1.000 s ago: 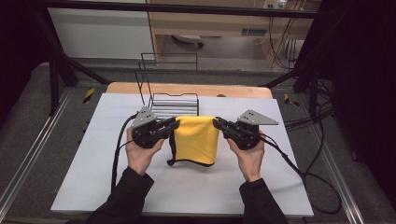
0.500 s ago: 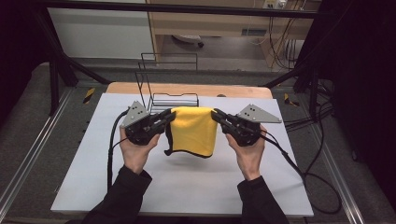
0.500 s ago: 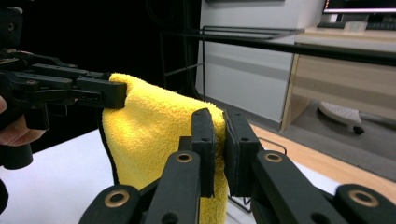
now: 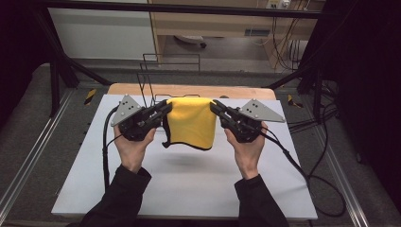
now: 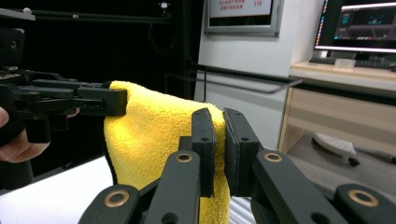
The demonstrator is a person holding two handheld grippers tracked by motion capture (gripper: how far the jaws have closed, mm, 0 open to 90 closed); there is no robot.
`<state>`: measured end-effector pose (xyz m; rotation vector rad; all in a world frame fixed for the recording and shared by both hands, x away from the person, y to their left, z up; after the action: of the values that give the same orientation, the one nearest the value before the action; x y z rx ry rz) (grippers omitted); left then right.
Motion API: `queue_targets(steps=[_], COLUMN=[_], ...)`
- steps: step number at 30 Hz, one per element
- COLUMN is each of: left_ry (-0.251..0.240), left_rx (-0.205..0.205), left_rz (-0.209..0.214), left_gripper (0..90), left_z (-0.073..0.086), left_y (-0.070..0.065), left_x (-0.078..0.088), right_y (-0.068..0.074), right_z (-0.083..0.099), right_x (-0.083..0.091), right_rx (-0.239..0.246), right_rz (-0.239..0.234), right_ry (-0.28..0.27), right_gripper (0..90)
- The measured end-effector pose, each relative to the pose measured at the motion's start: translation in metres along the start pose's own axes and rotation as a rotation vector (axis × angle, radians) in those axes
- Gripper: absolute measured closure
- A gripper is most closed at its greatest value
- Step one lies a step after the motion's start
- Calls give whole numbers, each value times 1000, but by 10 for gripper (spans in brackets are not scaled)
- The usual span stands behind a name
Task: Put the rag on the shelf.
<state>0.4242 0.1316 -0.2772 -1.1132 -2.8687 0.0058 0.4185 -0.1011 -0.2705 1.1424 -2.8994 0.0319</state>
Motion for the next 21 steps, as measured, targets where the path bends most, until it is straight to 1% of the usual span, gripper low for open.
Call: queue_targets(steps=[1, 2, 3, 6, 11, 16, 17, 21], left_ry=[-6, -12, -20, -32, -70, -89, -92, -110], left_rx=[0, 0, -1, -11, -8, -8, -8, -7], left_rz=[-1, -4, -8, -17, -26, -34, -36, -45], left_gripper=[791, 791, 790, 790, 790, 791, 791, 791], left_z=[-2, -5, -8, -15, -26, -36, -37, -47], left_y=[1, 2, 3, 5, 10, 14, 15, 19], left_x=[0, 0, 0, 0, 0, 1, 1, 0], right_y=[1, 1, 1, 0, 0, 1, 1, 2], right_z=[-5, -5, -10, -16, -24, -39, -39, -49], right_x=[-2, -2, -5, -8, -13, -19, -19, -23], right_rx=[8, 8, 11, 9, 3, 20, 20, 22], right_rz=[6, 6, 13, 19, 24, 27, 27, 29], right_ry=[-16, -16, -33, -52, -76, -103, -103, -123], right_gripper=[841, 841, 841, 841, 841, 842, 842, 842])
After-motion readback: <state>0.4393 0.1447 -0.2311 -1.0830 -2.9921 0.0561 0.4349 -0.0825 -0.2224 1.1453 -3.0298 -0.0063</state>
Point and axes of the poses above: each handheld gripper's, and its own axes: x roughly backward along the jaws, z roughly out of its underside, y roughly to its left, the point moved 5 cm from there along -x, roughly forward along the jaws, and after that the axes turned 1 degree about -y, right-handed, at the moved point
